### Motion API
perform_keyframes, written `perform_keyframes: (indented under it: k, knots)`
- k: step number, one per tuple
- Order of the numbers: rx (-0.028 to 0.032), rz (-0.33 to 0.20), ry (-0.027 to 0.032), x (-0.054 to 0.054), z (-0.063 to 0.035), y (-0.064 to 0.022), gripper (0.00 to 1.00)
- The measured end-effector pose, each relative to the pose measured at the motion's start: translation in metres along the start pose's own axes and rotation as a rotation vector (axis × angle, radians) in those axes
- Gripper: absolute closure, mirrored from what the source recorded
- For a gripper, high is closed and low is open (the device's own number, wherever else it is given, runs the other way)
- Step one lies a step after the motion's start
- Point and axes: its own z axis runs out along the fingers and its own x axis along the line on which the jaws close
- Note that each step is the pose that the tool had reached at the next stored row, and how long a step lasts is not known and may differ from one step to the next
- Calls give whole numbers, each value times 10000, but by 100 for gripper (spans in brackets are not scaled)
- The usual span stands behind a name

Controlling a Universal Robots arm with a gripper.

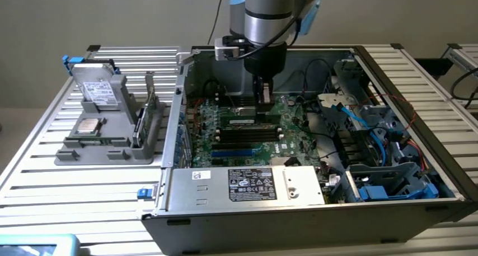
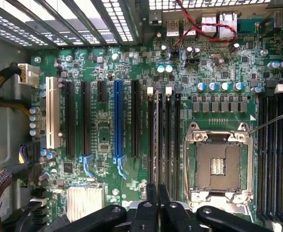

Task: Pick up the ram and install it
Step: 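Insert the ram into the slot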

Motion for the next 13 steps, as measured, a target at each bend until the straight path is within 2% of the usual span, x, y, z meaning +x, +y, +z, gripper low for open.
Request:
perform_keyframes:
  k: [13]
  knots:
    - [-1, 0, 1, -7, 139, 3, 88]
